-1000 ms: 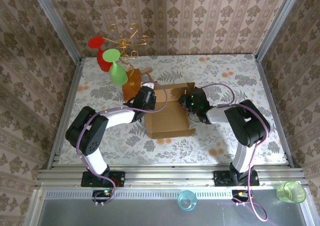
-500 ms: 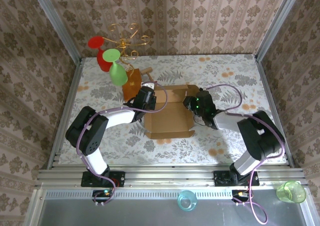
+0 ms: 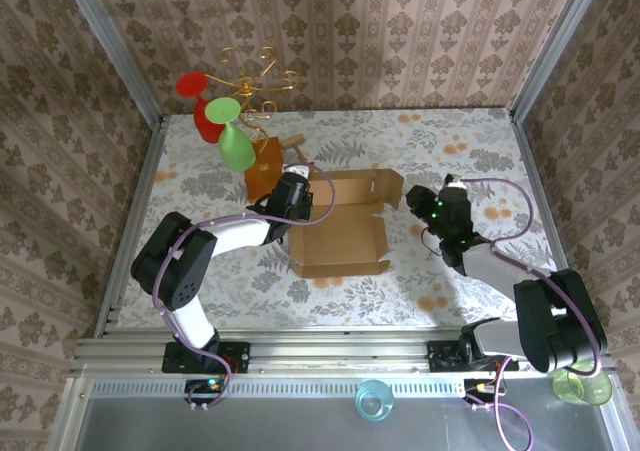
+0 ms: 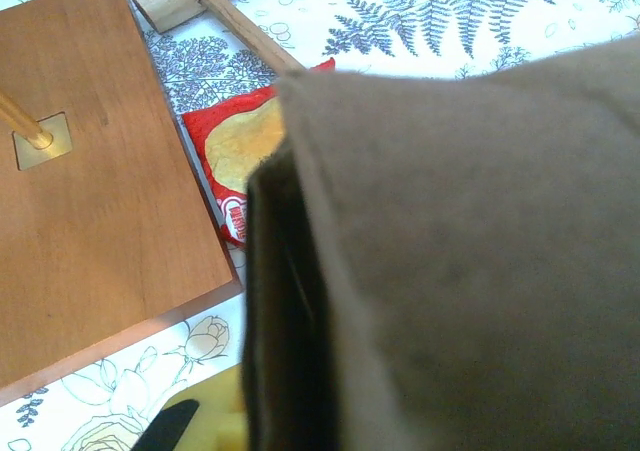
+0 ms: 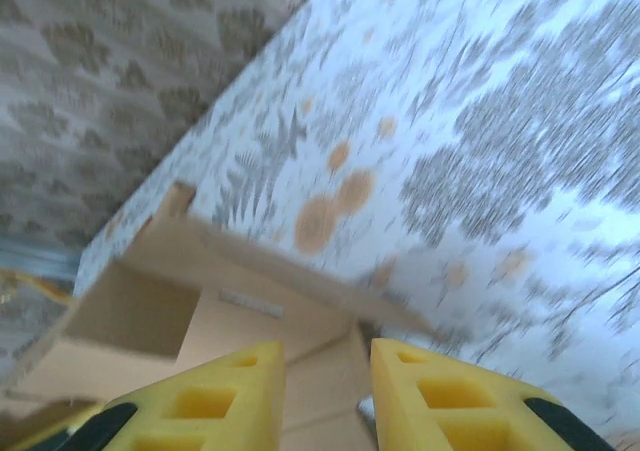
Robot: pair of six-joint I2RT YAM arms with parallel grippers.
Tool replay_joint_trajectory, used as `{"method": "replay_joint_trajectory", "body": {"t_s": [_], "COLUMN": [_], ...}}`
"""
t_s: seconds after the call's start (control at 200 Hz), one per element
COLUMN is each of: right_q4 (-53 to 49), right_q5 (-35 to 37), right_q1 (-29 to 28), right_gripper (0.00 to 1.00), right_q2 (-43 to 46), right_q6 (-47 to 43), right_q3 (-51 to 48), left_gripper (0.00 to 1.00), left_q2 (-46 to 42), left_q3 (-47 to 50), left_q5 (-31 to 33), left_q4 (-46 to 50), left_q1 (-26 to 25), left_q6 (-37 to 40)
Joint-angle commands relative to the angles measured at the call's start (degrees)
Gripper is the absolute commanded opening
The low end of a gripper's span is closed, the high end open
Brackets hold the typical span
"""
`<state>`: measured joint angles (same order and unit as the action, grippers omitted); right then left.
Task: Fold the paper box
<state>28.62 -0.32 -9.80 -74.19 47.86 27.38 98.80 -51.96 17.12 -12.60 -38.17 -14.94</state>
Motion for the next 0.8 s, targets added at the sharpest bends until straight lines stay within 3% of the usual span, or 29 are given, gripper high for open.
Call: {"method": "replay_joint_trajectory", "body": {"t_s": [0.0, 0.155, 0.36, 0.415, 0.545, 0.795], "right_q4": [-0.2, -4.5, -1.9, -1.4, -8.6, -6.1], "right_q5": [-5.4, -16.2, -27.6, -31.1, -32.0, -33.4], "right_q1": [4.9, 9.7, 9.8, 9.8, 9.0, 7.5], "right_gripper": [0.28, 0.28, 0.25, 0.25, 0.24, 0.22], "right_q2": [-2.4, -16.6, -30.9, -31.7, -32.1, -30.5], "right_q6": [-5.3, -8.8, -12.6, -13.8, -15.6, -12.9], "right_q3": [1.2, 12.3, 22.4, 23.9, 26.7, 22.1], "left_gripper": [0.0, 0.0, 0.0, 0.0, 0.0, 0.0], "left_q2": [0.8, 1.2, 1.8, 2.1, 2.8, 3.3], "left_q3": [-1.2, -1.6, -2.4, -2.8, -3.7, -4.2], "left_q5": [-0.6, -0.9, -1.2, -1.1, -1.2, -0.7], "left_q4": [2.0, 2.0, 2.4, 2.7, 3.1, 3.2], "left_q1": [0.1, 0.4, 0.5, 0.5, 0.7, 0.7], "left_q6": [2.0, 2.5, 3.0, 3.1, 3.5, 2.7]}}
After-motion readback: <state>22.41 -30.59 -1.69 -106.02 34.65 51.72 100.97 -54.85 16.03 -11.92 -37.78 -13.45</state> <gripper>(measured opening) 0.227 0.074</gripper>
